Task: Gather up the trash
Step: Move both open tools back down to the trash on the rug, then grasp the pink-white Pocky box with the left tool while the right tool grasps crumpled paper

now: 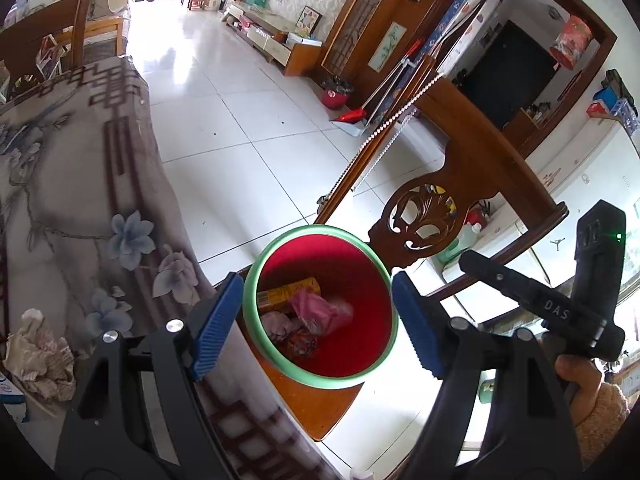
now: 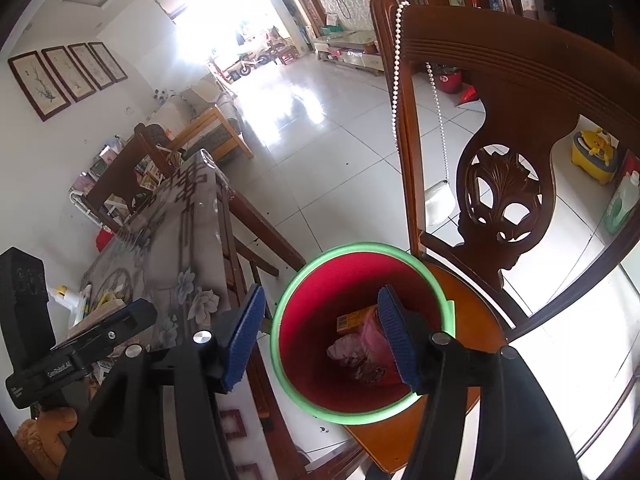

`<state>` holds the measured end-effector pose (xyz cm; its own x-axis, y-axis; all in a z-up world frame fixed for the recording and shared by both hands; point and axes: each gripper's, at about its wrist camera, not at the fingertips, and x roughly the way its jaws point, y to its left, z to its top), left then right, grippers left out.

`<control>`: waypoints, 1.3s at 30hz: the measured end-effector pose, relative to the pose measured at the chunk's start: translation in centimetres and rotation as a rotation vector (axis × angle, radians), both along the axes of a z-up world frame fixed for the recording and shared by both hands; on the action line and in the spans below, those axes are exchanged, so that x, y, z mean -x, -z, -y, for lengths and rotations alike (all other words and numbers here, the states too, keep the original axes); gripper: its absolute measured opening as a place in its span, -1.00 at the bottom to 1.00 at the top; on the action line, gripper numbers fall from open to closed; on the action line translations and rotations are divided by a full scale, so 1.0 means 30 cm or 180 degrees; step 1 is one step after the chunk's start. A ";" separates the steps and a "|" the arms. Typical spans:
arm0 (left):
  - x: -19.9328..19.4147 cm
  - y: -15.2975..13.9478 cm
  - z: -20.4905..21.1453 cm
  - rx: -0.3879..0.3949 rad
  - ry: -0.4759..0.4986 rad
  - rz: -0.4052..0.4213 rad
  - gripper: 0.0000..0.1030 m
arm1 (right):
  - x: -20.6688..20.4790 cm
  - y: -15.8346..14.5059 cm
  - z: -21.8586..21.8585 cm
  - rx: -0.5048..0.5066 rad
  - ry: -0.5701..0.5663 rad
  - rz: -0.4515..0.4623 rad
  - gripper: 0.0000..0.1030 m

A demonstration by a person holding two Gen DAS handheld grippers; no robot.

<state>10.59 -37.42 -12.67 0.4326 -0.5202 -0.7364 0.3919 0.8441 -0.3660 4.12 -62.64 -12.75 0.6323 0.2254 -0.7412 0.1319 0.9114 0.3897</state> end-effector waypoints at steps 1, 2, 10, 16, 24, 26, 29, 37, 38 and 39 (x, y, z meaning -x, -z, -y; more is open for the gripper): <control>0.007 -0.004 -0.011 0.0001 -0.0001 0.0019 0.44 | 0.005 -0.004 -0.011 0.0002 -0.0006 0.0003 0.12; 0.013 -0.006 -0.014 0.0002 -0.0002 0.0030 0.44 | 0.007 -0.007 -0.020 0.0005 -0.0010 0.0007 0.12; 0.074 -0.036 -0.186 0.0031 -0.0141 0.0164 0.44 | 0.023 -0.010 -0.165 0.0047 -0.0157 -0.0044 0.12; 0.101 -0.051 -0.424 -0.0070 -0.0320 0.0247 0.44 | 0.017 -0.009 -0.359 0.0069 -0.0313 -0.0061 0.13; -0.068 -0.075 -0.802 -0.1128 -0.0225 0.0392 0.44 | 0.048 -0.028 -0.662 0.0080 -0.0594 -0.0044 0.13; -0.142 -0.038 -0.878 -0.1301 -0.0146 0.0180 0.44 | 0.062 -0.029 -0.711 0.0085 -0.0613 -0.0041 0.13; -0.233 0.046 -0.948 -0.1642 0.0041 -0.0098 0.44 | 0.081 -0.023 -0.779 0.0055 -0.0582 -0.0058 0.13; -0.329 0.271 -1.031 -0.1687 0.0490 -0.0885 0.04 | 0.146 -0.021 -0.907 0.0040 -0.0482 -0.0078 0.13; -0.326 0.284 -1.037 -0.1673 0.0488 -0.0900 -0.10 | 0.150 -0.022 -0.919 0.0050 -0.0475 -0.0086 0.13; -0.321 0.287 -1.049 -0.1599 0.0456 -0.0888 -0.10 | 0.154 -0.024 -0.931 0.0061 -0.0470 -0.0092 0.13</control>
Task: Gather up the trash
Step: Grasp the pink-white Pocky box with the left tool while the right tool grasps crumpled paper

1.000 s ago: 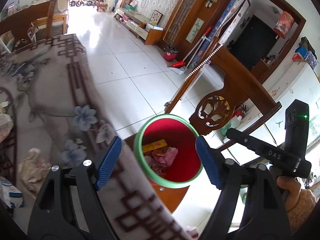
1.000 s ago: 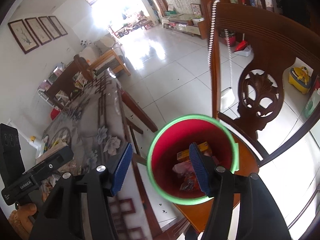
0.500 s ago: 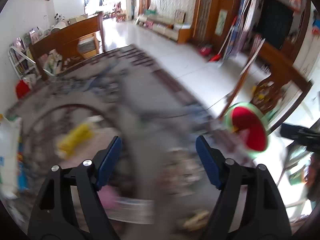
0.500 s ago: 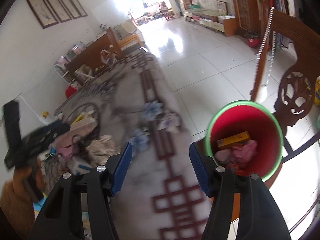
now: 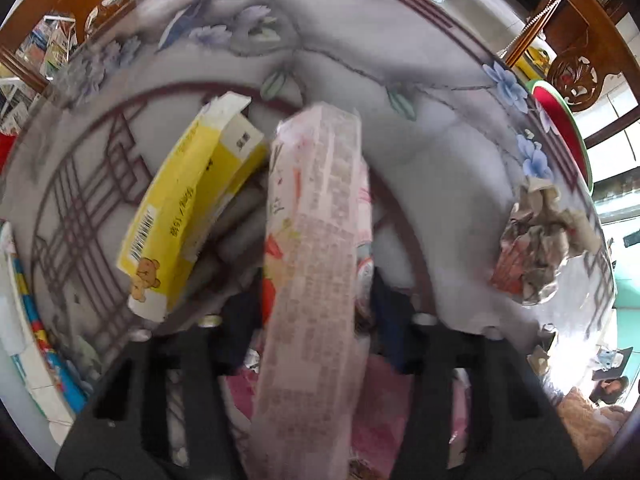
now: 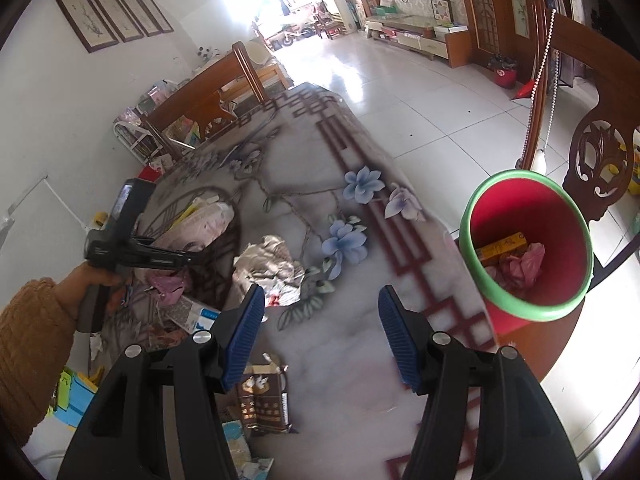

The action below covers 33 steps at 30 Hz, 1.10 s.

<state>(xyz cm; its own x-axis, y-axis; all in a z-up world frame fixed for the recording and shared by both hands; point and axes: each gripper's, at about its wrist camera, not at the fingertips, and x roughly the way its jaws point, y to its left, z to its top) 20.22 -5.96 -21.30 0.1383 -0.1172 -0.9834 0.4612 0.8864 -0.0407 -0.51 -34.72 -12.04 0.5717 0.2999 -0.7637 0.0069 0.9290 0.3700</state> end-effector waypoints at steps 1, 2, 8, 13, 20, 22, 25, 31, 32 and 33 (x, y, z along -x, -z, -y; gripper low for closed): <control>0.003 -0.003 -0.010 0.0070 -0.0042 0.0019 -0.14 | 0.004 -0.002 -0.014 0.0010 0.0001 -0.0001 0.13; 0.011 -0.013 -0.030 0.0186 -0.0122 0.0041 -0.16 | 0.006 -0.005 -0.026 0.0025 -0.0002 -0.0001 0.13; 0.127 -0.122 -0.140 0.0527 -0.0355 0.0444 -0.16 | -0.020 -0.006 -0.089 0.0102 -0.0096 -0.0029 0.13; 0.256 -0.162 -0.239 0.0762 -0.0699 0.0524 -0.15 | -0.077 0.024 -0.159 0.0177 -0.0280 -0.0100 0.13; 0.365 -0.098 -0.385 0.0896 -0.1312 0.0416 -0.14 | -0.201 0.114 -0.245 0.0262 -0.0486 -0.0276 0.23; 0.383 -0.072 -0.411 0.0886 -0.1419 0.0365 -0.14 | -0.235 0.141 -0.259 0.0246 -0.0488 -0.0337 0.28; 0.391 -0.035 -0.436 0.0871 -0.1535 0.0300 -0.12 | -0.276 0.175 -0.285 0.0217 -0.0500 -0.0423 0.28; 0.400 0.010 -0.474 0.0917 -0.1713 0.0224 0.12 | -0.298 0.190 -0.329 0.0247 -0.0628 -0.0472 0.32; 0.402 0.010 -0.480 0.0937 -0.1735 0.0234 0.25 | -0.300 0.190 -0.330 0.0242 -0.0628 -0.0472 0.33; 0.400 0.008 -0.484 0.0944 -0.1753 0.0248 0.30 | -0.303 0.189 -0.330 0.0234 -0.0624 -0.0470 0.35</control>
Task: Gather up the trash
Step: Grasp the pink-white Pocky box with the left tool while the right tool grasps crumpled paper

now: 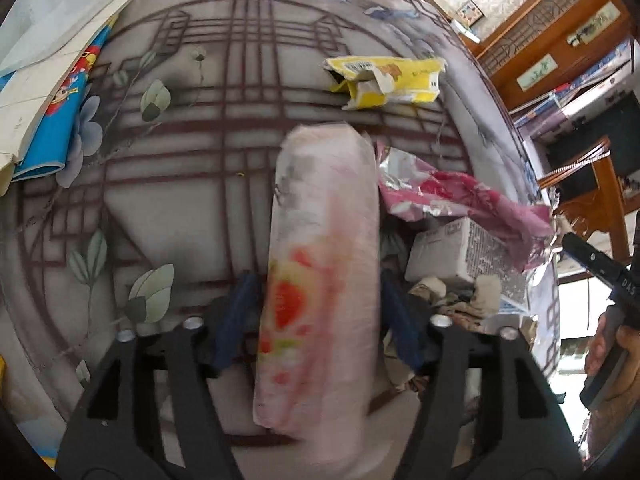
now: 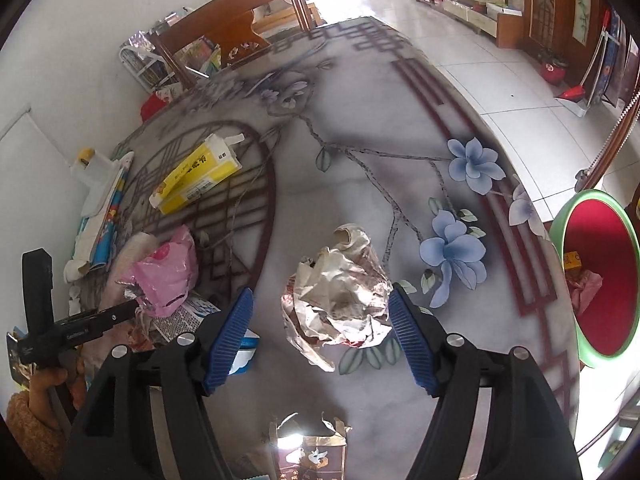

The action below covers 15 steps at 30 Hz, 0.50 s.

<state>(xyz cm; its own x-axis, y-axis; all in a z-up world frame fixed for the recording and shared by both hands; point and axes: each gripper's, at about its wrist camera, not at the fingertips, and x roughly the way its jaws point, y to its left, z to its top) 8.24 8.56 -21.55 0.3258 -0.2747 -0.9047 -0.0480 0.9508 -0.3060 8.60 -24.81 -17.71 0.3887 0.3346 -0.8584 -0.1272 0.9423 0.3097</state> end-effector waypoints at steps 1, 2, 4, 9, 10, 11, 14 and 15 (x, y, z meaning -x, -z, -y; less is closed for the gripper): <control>-0.003 -0.002 -0.002 -0.0004 -0.0007 0.0013 0.37 | -0.003 -0.001 0.001 -0.0004 0.0004 0.0000 0.36; -0.008 -0.004 -0.004 -0.0016 0.0000 0.0025 0.37 | -0.005 -0.001 -0.001 -0.0010 -0.0001 -0.0005 0.36; -0.017 0.001 0.001 -0.0024 0.0031 0.0019 0.37 | -0.014 0.001 -0.005 0.0000 -0.0018 -0.0016 0.36; -0.031 0.018 0.018 -0.0100 0.0070 0.0039 0.06 | -0.036 0.007 -0.009 0.0030 -0.0025 -0.0037 0.36; -0.034 0.019 0.020 -0.0098 0.0079 0.0037 -0.01 | -0.039 0.010 -0.009 0.0035 -0.0023 -0.0045 0.36; -0.036 0.019 0.019 -0.0086 0.0069 0.0041 -0.08 | -0.044 0.012 -0.010 0.0037 -0.0023 -0.0052 0.36; -0.033 -0.002 0.005 -0.0115 -0.0045 0.0122 -0.11 | -0.054 0.027 -0.021 0.0086 -0.0063 -0.0083 0.36; -0.029 -0.016 -0.003 -0.0121 -0.0101 0.0172 -0.11 | -0.056 0.033 -0.026 0.0104 -0.0086 -0.0099 0.26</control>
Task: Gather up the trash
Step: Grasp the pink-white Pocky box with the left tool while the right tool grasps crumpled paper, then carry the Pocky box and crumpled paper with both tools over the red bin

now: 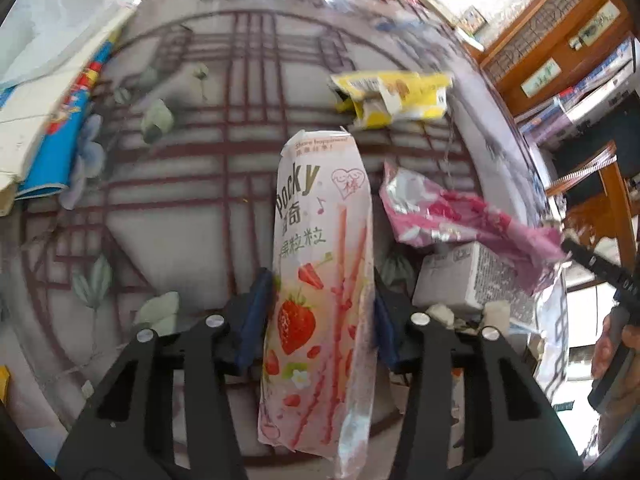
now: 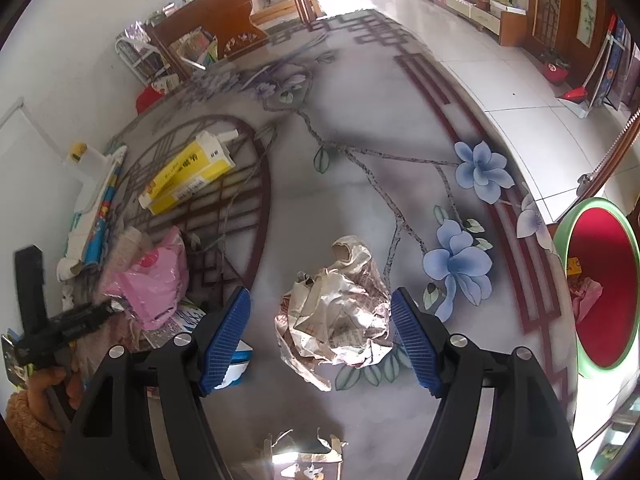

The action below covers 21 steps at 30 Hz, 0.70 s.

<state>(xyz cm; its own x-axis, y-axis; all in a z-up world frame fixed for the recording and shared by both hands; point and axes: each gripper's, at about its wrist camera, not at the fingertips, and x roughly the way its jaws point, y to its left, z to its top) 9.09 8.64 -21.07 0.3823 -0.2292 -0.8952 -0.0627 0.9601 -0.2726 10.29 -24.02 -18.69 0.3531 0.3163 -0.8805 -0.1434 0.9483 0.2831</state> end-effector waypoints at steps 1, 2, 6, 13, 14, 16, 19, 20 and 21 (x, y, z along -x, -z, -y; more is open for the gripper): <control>0.006 -0.016 -0.007 -0.0003 -0.0047 0.0046 -0.11 | -0.001 0.007 -0.004 0.0007 -0.0026 -0.0018 -0.01; 0.013 -0.036 -0.012 -0.0022 -0.0098 0.0109 -0.12 | -0.001 0.011 -0.006 0.0017 -0.0033 -0.0028 -0.16; 0.050 -0.129 -0.004 -0.0140 -0.0218 0.0374 -0.12 | 0.013 -0.023 0.004 -0.0086 -0.0035 0.0079 -0.45; 0.123 -0.280 0.082 -0.0047 -0.0177 0.0784 -0.10 | 0.075 -0.130 0.015 -0.0246 -0.0078 0.0341 -0.46; 0.132 -0.293 0.094 -0.0040 -0.0147 0.0814 -0.10 | 0.083 -0.145 0.012 -0.0271 -0.0080 0.0371 -0.46; 0.132 -0.314 0.134 -0.0032 -0.0090 0.0858 -0.10 | 0.101 -0.176 0.013 -0.0301 -0.0095 0.0440 -0.46; 0.130 -0.348 0.187 0.0017 -0.0002 0.0936 -0.09 | 0.129 -0.218 0.020 -0.0331 -0.0099 0.0546 -0.46; 0.133 -0.360 0.207 0.0022 0.0032 0.0971 -0.09 | 0.137 -0.228 0.026 -0.0338 -0.0090 0.0572 -0.46; 0.134 -0.367 0.221 0.0027 0.0057 0.0993 -0.08 | 0.144 -0.236 0.032 -0.0345 -0.0078 0.0595 -0.46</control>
<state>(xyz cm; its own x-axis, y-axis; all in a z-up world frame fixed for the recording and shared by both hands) 5.06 2.01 -10.05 0.6342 -0.2455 -0.7332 0.0423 0.9579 -0.2841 5.97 -24.97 -11.62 0.4981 0.4160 -0.7608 -0.2257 0.9094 0.3495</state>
